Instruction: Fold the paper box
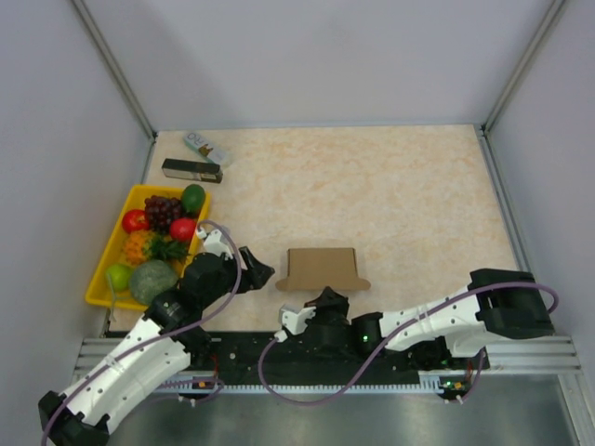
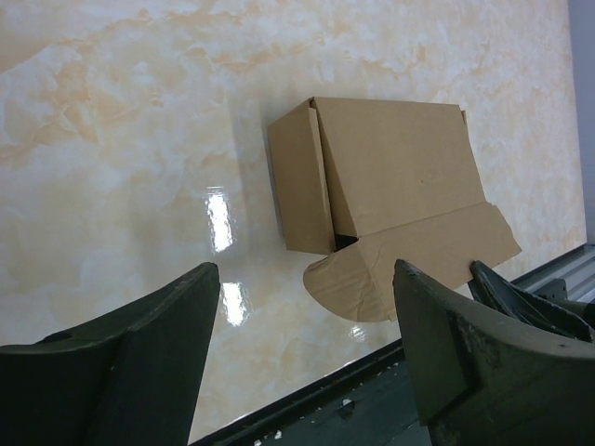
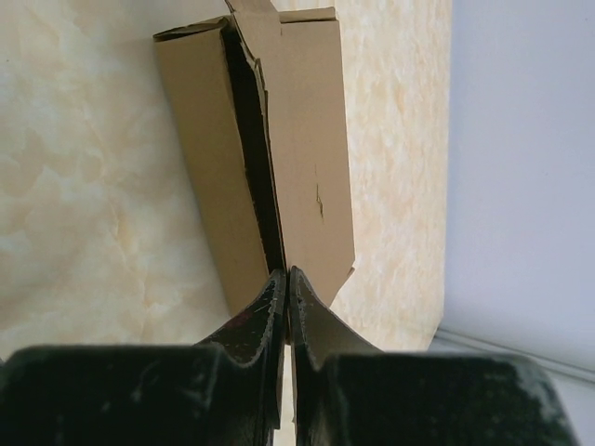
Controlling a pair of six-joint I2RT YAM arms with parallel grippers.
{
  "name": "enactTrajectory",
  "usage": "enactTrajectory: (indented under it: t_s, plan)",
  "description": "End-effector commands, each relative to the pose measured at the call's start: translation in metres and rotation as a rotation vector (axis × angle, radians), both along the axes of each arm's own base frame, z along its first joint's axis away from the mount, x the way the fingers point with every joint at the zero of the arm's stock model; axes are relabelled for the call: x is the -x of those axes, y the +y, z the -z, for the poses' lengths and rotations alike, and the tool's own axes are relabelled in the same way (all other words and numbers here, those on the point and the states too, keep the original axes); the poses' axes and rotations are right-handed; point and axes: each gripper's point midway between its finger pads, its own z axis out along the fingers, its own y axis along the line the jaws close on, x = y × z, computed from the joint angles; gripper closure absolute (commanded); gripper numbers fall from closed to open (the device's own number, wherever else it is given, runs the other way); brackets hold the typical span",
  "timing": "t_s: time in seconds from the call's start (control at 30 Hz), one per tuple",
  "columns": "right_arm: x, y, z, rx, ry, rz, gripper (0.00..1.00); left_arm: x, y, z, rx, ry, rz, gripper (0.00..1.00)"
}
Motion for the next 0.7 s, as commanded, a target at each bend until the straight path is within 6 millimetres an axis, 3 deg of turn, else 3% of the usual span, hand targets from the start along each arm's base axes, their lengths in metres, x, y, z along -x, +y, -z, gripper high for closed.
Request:
enactTrajectory:
  t_s: [0.0,0.37,0.6,0.67]
  plan:
    - [-0.001,0.003,-0.004,-0.062,0.026,0.003,0.98,-0.005,-0.008,-0.009,0.065,-0.023,0.006,0.20]
    - [0.012,0.003,0.038,-0.008,0.138,-0.023,0.93,-0.003,-0.009,0.007,0.122,0.073,0.002,0.19]
    - [0.010,0.007,0.029,-0.076,0.147,-0.012,0.94,-0.003,-0.026,0.023,0.259,0.162,0.073,0.18]
    - [0.008,0.005,0.026,-0.099,0.150,-0.004,0.94,-0.006,-0.034,0.016,0.298,0.126,0.110,0.18]
